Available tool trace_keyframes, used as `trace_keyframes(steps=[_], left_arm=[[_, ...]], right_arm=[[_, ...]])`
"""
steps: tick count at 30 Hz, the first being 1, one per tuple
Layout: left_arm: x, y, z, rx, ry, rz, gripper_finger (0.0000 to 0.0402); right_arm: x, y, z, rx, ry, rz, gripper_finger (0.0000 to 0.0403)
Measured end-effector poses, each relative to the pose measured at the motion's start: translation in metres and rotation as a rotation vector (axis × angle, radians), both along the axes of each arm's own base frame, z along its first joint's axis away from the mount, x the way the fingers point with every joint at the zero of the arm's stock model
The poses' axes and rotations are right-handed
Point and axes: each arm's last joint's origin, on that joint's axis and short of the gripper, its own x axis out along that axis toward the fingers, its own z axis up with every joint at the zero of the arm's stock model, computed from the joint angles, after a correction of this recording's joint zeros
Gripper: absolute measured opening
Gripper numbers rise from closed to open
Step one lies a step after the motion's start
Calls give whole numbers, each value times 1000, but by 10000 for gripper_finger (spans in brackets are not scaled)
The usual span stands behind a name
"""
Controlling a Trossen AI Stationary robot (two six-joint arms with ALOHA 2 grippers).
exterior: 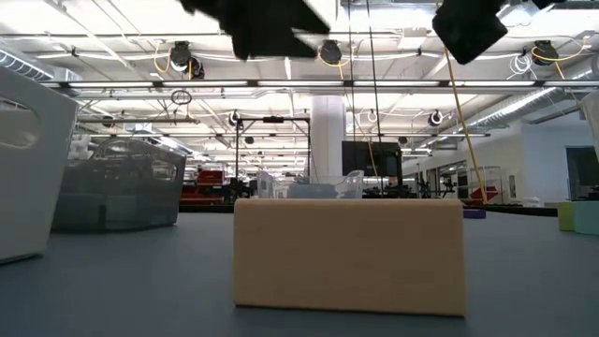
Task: Sort & place blocks by color
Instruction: Put the bottom purple blocks into the gray bin
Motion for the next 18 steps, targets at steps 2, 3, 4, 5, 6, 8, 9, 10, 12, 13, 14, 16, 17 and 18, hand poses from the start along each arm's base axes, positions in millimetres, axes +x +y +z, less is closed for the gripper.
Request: trace_keyframes(steps=[2, 3, 4, 5, 6, 8, 9, 10, 12, 13, 14, 16, 17, 18], left_arm=[[5, 2, -12, 10, 34, 11, 284], [8, 3, -17, 15, 54, 15, 282], [10, 4, -24, 15, 71, 22, 279], [13, 5, -30, 10, 82, 31, 275], [16, 7, -37, 1, 95, 43, 272], [21, 11, -52, -11, 133, 71, 264], [24, 13, -60, -9, 154, 81, 259], [26, 15, -68, -4, 177, 89, 255], [29, 20, -82, 6, 214, 104, 248], [31, 23, -88, 8, 227, 114, 245], [32, 26, -93, 10, 241, 122, 242], [35, 33, -103, 13, 266, 142, 238], [35, 37, -107, 15, 282, 154, 236], [36, 41, -112, 17, 298, 165, 235]], right_arm=[[0, 0, 0, 21, 17, -10, 297], [0, 0, -1, 28, 28, -14, 297], [-1, 0, -2, 33, 37, -16, 297], [-1, 0, -2, 38, 46, -21, 297], [-1, 0, -3, 36, 55, -23, 297], [-2, -1, -5, 25, 75, -24, 297], [-3, -1, -6, 20, 85, -24, 297], [-3, -1, -7, 12, 98, -24, 297], [-4, -2, -9, -2, 112, -22, 297], [-4, -2, -9, -6, 118, -22, 297], [-5, -2, -10, -9, 123, -22, 297], [-5, -3, -11, -20, 133, -20, 297], [-6, -3, -11, -31, 137, -16, 297], [-6, -3, -12, -39, 142, -14, 297]])
